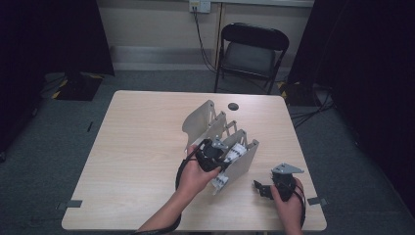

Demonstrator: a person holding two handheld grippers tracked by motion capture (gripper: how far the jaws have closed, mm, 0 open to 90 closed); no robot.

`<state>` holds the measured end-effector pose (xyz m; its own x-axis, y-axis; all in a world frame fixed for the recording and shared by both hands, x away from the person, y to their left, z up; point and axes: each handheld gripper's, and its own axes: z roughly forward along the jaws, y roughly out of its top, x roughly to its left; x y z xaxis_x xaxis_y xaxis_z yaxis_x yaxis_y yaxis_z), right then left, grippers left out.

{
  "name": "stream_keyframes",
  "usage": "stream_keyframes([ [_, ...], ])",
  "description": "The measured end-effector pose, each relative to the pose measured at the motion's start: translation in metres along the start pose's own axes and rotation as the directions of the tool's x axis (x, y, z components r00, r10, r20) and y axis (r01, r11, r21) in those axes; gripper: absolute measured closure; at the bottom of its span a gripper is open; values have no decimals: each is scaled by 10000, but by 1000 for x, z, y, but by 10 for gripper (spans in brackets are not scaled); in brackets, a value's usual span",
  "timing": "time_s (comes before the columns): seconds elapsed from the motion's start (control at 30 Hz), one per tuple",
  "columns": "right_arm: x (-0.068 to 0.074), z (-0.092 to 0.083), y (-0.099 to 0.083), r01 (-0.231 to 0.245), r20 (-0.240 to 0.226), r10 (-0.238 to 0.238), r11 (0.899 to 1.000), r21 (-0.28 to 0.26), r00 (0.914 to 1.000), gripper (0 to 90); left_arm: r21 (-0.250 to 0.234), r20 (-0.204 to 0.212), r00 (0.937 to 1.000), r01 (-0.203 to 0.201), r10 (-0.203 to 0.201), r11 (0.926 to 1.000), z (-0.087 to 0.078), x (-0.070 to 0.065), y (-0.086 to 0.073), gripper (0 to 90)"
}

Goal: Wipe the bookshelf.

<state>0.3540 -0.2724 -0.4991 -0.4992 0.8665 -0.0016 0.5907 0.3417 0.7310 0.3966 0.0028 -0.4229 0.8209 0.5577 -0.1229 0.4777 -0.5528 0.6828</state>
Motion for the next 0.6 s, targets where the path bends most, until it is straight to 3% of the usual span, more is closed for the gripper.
stream_keyframes([
  [0.3,0,0,0,13,-8,-13,10000,11,10000,124,687,46,9998,194,-198,9974,22,5,-25,820],
  [0.6,1,0,0,23,-15,-23,10000,5,10000,125,834,43,9992,389,-394,9958,8,12,-49,820],
])
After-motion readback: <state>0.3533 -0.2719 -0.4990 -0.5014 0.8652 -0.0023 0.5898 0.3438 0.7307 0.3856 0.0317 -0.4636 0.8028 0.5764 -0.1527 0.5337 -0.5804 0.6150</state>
